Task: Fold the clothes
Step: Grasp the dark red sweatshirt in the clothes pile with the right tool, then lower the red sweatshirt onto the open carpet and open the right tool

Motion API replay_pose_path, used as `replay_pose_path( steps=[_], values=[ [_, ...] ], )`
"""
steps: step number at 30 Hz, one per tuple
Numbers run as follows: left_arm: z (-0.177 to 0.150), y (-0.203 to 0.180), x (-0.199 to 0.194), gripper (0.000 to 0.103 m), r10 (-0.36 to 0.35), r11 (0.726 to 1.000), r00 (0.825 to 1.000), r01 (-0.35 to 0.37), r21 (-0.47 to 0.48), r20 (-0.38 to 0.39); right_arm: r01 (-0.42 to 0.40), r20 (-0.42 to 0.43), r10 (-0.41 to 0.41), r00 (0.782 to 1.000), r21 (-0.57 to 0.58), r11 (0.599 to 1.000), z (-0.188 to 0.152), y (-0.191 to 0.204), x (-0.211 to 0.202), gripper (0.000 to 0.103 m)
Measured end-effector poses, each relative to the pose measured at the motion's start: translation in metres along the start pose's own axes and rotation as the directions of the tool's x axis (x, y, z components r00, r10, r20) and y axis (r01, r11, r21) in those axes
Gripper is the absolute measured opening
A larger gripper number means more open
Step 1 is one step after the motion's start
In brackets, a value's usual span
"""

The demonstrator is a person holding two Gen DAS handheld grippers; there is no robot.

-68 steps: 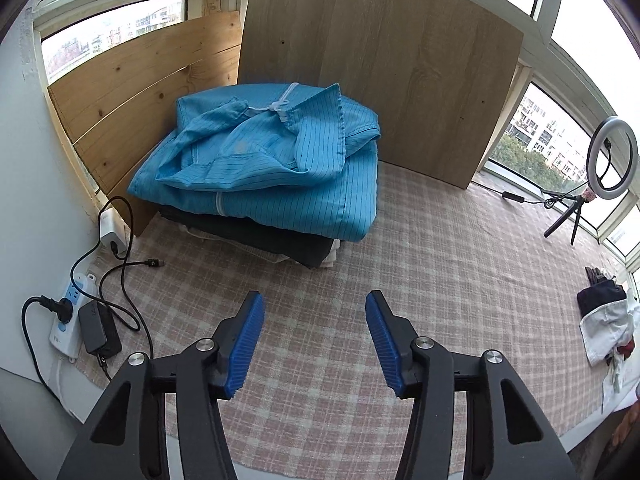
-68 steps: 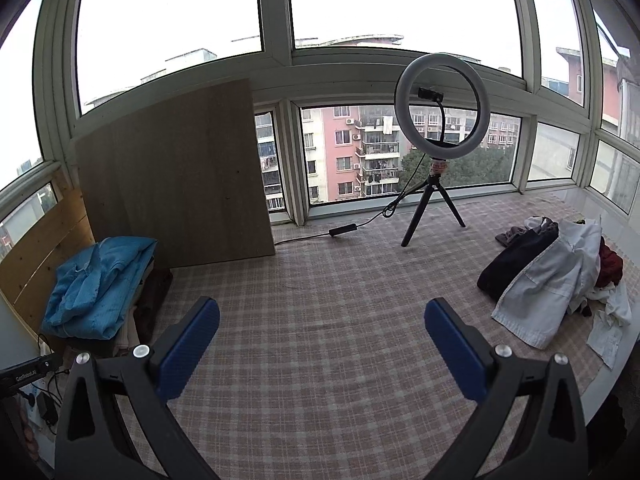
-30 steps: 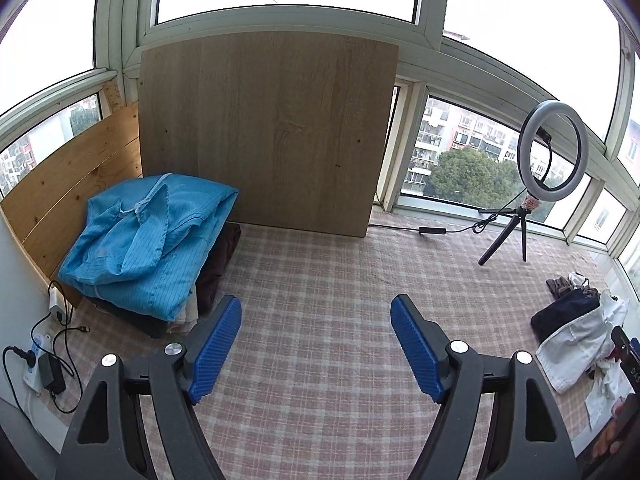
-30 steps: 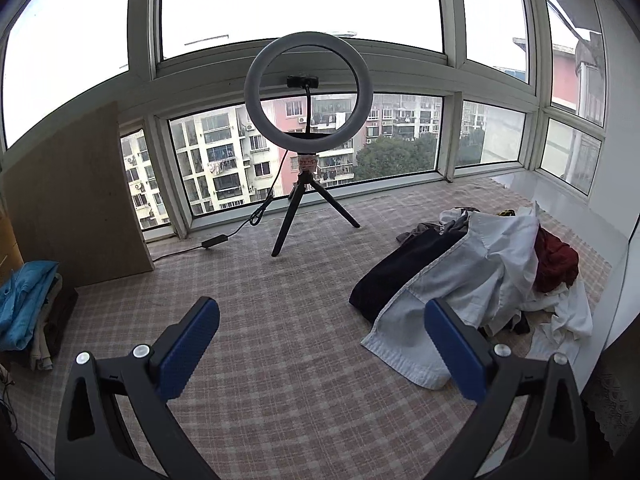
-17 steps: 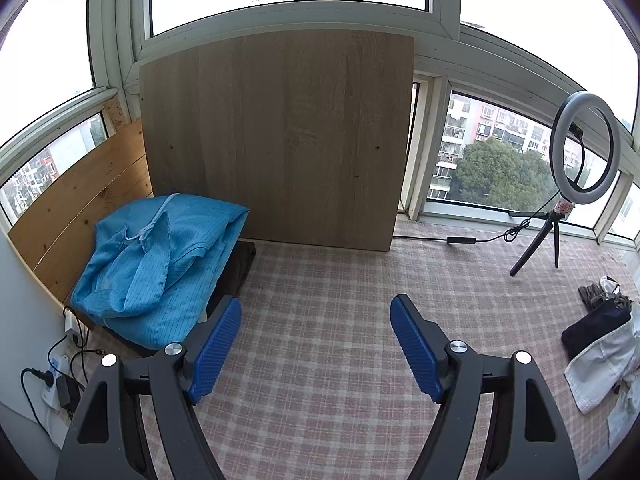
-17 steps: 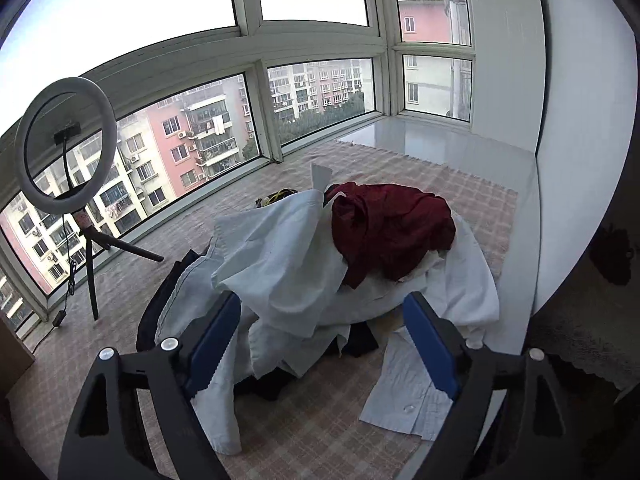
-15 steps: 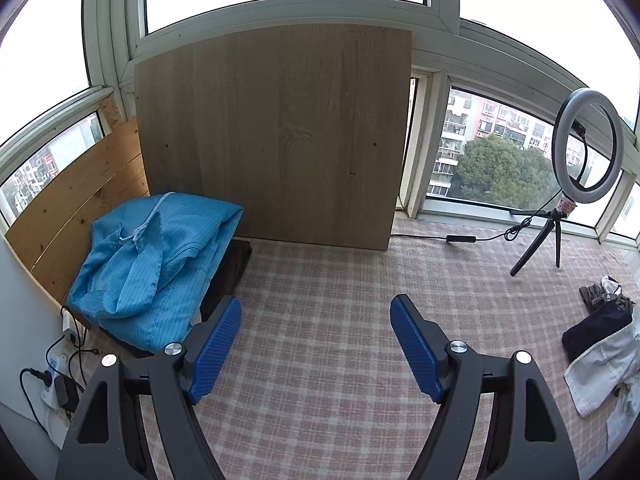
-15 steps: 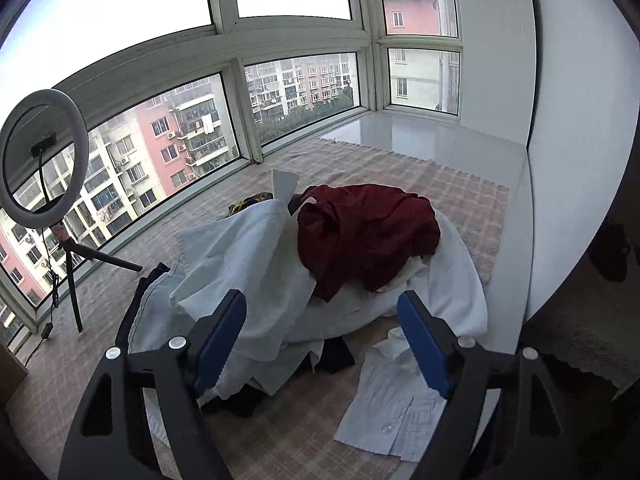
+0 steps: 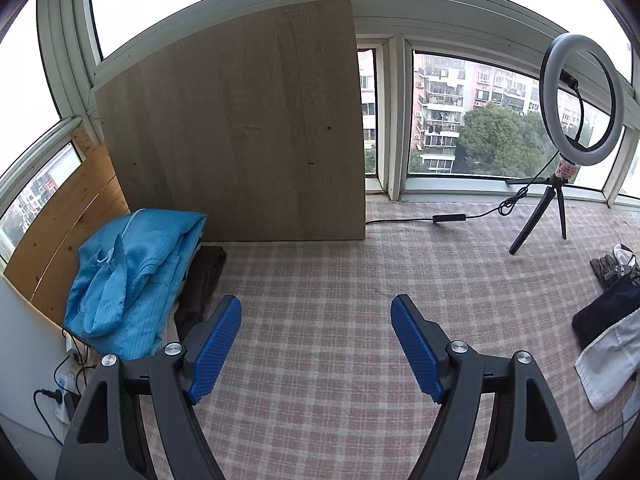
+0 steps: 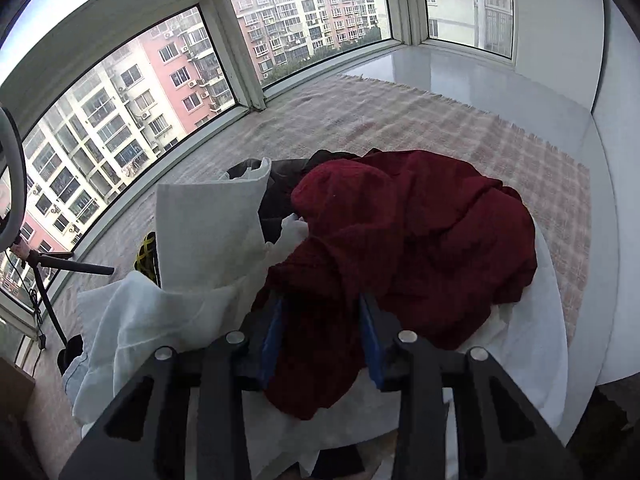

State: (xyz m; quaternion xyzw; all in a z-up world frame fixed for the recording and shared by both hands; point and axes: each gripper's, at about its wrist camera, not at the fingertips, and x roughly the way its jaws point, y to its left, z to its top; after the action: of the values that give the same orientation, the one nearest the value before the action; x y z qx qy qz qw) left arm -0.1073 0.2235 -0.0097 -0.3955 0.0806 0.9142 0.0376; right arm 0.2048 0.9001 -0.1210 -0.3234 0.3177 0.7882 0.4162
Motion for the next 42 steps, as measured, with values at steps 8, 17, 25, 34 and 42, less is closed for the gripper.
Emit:
replay_pose_path(
  steps=[8, 17, 25, 34, 42],
  values=[
    [-0.004, 0.0, 0.006, 0.076, -0.013, 1.0, 1.0, 0.013, 0.019, -0.009, -0.031, 0.096, 0.03, 0.995, 0.006, 0.999, 0.001, -0.016, -0.067, 0.008],
    [-0.005, 0.016, 0.002, 0.076, -0.098, 0.995, 0.995, 0.097, 0.026, 0.026, -0.018, 0.219, 0.039, 0.975, -0.097, 0.995, 0.028, 0.027, -0.17, 0.005],
    [-0.006, 0.072, -0.014, 0.076, -0.094, 0.995, 0.992, 0.097, -0.026, 0.083, -0.219, 0.298, 0.388, 0.872, -0.472, 0.854, 0.021, 0.233, -0.305, 0.005],
    [-0.019, 0.159, -0.042, 0.076, -0.011, 0.999, 0.993, 0.017, -0.046, 0.118, -0.683, -0.346, 0.632, 0.693, -0.596, 0.423, -0.175, 0.452, -0.282, 0.007],
    [-0.039, 0.135, 0.016, 0.076, -0.125, 0.984, 0.991, 0.129, 0.126, -0.038, -0.596, -0.535, 0.306, 0.788, -0.537, 0.597, -0.321, 0.425, -0.133, 0.028]
  ],
)
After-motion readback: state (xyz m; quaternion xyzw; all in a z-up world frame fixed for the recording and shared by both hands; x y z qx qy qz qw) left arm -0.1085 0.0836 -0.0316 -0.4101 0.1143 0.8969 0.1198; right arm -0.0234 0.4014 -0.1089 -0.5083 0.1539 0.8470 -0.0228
